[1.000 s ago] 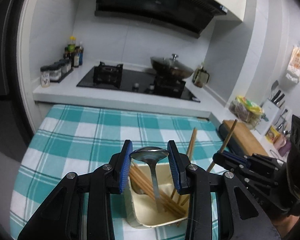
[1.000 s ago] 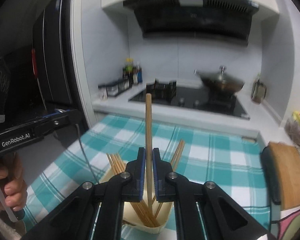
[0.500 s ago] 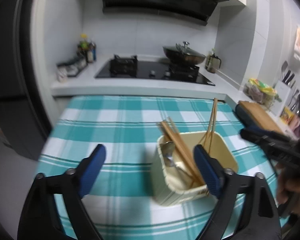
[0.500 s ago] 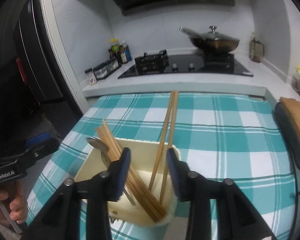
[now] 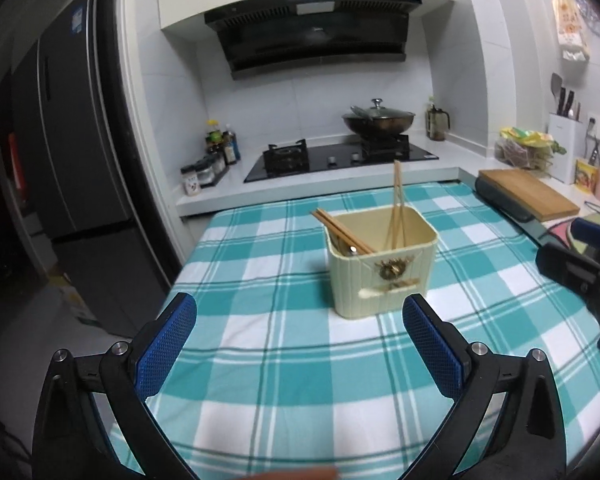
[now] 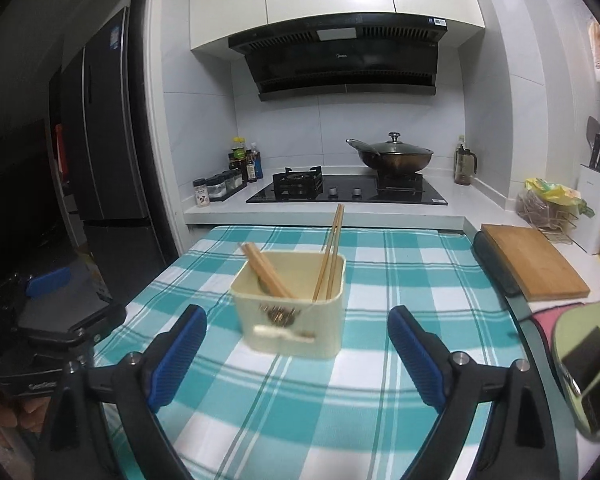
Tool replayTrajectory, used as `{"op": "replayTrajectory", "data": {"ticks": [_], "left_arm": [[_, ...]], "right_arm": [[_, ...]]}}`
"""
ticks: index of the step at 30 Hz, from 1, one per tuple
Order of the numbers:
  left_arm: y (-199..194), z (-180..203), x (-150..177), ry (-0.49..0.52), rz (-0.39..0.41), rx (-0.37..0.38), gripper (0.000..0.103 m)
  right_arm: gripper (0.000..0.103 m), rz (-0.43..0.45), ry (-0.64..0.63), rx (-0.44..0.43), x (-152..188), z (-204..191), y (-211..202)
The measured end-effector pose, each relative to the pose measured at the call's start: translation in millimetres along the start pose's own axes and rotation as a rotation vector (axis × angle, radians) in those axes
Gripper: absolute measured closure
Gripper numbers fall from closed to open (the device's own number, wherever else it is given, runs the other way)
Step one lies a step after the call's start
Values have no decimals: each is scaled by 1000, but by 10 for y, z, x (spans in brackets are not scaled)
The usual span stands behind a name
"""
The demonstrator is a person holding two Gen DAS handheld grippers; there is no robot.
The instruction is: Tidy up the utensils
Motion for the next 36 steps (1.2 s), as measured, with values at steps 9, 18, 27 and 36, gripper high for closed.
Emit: {"op": "replayTrajectory", "data": {"ticks": [9, 18, 27, 36], "left_arm": [[-317, -34, 124, -70, -36, 73, 0], [-467, -113, 102, -86, -42, 46, 0], [-516, -114, 84, -82, -40, 44, 0], [-557, -150, 85, -86, -45, 28, 0]], "right_arm": [[9, -61, -13, 111, 194, -133, -448], [9, -53, -19, 147, 194, -211, -605], [9, -34, -33, 166, 162, -293, -719], [9, -23, -45, 167, 128, -372, -792]]}}
Point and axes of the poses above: each gripper's, at about its wrist camera, not at the fingertips, and y roughly the way its jaws point, z to its right, x to its underside, the point moved 8 cm from there along y, roughly the way its jaws point, and after that the axes turned 7 degrees about y, right-handed, at the moved point
